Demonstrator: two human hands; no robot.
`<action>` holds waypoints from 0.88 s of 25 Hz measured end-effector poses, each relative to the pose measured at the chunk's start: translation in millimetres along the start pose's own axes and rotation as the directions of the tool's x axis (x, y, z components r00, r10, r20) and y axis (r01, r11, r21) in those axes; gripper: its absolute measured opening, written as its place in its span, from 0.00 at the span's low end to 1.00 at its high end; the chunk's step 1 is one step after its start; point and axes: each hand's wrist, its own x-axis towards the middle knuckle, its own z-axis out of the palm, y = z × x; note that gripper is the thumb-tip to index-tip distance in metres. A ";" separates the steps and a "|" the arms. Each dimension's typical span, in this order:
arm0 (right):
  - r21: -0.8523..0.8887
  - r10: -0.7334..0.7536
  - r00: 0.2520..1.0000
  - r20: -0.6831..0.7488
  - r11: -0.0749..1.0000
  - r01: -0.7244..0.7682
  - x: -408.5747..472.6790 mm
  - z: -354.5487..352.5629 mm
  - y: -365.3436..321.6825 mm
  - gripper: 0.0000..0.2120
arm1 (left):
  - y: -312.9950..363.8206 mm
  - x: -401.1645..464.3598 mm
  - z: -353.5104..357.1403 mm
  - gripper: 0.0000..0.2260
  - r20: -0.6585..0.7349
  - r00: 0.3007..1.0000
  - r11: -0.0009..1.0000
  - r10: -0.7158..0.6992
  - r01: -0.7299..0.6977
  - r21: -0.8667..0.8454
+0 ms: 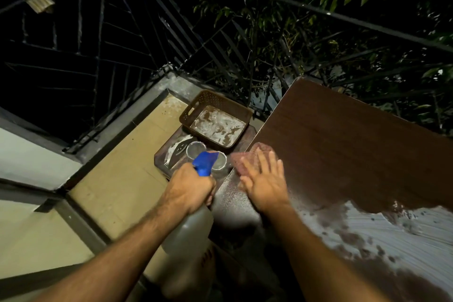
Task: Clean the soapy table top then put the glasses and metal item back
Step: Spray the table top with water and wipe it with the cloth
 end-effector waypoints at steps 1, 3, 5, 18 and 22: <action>-0.017 -0.082 0.997 0.003 0.997 0.082 -10.9 7.1 -17.9 0.29 | -2.3 0.0 1.2 0.08 0.000 1.000 0.999 -0.009 0.009 0.038; 0.059 -0.224 0.975 -0.010 0.973 0.224 -37.0 29.9 -54.6 0.25 | -5.8 1.1 4.6 0.06 0.024 1.000 0.997 -0.018 0.017 0.073; 0.136 -0.297 0.953 -0.058 0.944 0.302 -59.3 44.8 -77.9 0.20 | -7.1 1.4 8.7 0.06 0.039 0.999 0.997 -0.011 0.008 0.079; 0.048 0.111 0.993 -0.034 0.993 -0.109 -45.6 -4.8 68.8 0.28 | 5.6 -24.3 26.4 0.04 -0.063 0.998 0.995 0.006 0.000 0.102; -0.038 -0.254 0.963 0.091 0.965 0.259 -108.9 40.0 0.2 0.27 | 17.1 -48.5 45.3 0.04 -0.089 0.996 0.995 0.023 -0.014 0.099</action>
